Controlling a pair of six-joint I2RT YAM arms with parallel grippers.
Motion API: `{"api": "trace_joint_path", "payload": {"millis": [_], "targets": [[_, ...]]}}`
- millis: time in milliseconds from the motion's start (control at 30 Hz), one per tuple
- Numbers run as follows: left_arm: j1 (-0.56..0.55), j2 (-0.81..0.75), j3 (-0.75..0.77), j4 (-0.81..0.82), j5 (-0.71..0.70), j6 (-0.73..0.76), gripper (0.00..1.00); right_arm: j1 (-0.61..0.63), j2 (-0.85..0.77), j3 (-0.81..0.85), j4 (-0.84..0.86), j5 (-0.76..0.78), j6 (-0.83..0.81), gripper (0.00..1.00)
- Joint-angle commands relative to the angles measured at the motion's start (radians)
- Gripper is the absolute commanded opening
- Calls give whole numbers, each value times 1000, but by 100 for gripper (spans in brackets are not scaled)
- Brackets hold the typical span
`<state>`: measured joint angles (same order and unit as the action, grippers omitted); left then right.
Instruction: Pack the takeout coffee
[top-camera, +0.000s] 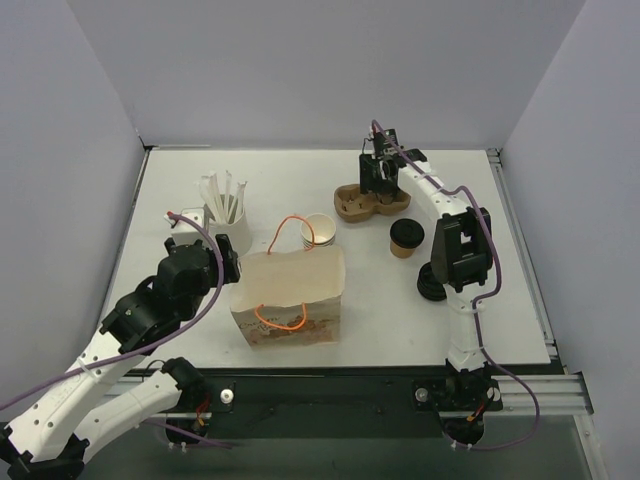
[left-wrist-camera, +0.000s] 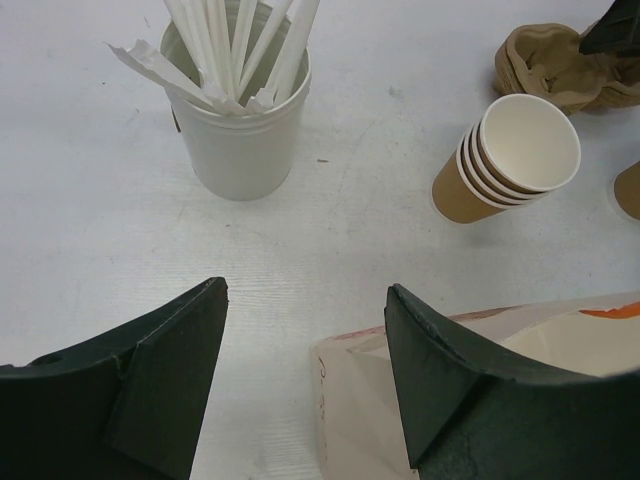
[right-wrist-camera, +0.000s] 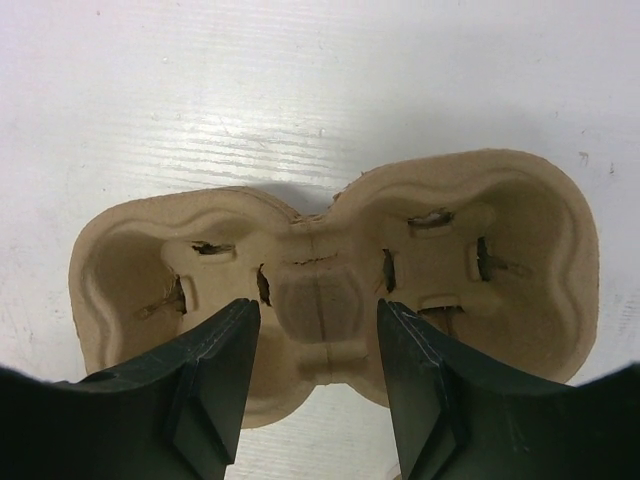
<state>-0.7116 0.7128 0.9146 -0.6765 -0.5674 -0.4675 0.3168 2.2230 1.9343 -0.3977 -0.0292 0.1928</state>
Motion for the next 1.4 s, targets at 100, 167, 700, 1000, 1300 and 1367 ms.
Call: {"api": "trace_joint_path", "payload": {"millis": [100,167,700,1000,1300,1367], "targets": [[4,-1,1,43,-5,10,74,22,-3,61,-50,92,23,52],[4,-7,0,41,-8,12,74,24,0,68,-52,94,23,55],[4,5,-6,63,-5,23,75,41,-23,14,0,123,11,77],[4,-10,-17,58,-6,21,75,76,-25,5,11,147,-35,84],[4,-27,-20,45,-9,18,74,90,-65,-72,68,199,-24,84],[4,-32,-23,45,-6,17,75,88,-66,-71,59,206,-6,84]]}}
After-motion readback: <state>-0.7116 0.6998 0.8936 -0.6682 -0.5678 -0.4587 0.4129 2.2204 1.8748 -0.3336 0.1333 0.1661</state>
